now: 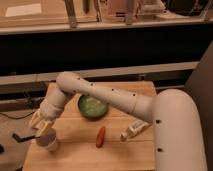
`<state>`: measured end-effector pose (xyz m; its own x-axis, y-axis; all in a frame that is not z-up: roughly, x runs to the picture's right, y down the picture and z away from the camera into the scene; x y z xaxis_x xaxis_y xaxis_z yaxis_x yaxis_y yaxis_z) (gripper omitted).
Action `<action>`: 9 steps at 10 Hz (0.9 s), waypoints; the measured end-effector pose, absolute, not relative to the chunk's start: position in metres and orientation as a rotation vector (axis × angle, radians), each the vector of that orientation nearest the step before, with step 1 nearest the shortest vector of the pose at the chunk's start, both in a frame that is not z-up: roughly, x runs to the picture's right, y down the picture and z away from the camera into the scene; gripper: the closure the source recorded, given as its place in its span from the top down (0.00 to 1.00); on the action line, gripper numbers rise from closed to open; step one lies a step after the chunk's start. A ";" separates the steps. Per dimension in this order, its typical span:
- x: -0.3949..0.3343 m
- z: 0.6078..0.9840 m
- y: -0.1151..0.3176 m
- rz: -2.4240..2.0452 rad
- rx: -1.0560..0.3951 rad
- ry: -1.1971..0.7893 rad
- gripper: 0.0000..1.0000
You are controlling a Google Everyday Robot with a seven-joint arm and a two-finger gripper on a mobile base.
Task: Place the eraser in the ceramic cup
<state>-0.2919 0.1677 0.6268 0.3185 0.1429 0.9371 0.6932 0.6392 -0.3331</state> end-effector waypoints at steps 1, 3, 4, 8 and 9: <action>-0.292 0.628 0.170 -0.416 -0.840 -1.229 0.00; -0.291 0.632 0.174 -0.399 -0.840 -1.234 0.00; -0.288 0.637 0.175 -0.392 -0.835 -1.224 0.00; -0.277 0.654 0.177 -0.370 -0.836 -1.191 0.11; -0.276 0.656 0.177 -0.368 -0.835 -1.190 0.19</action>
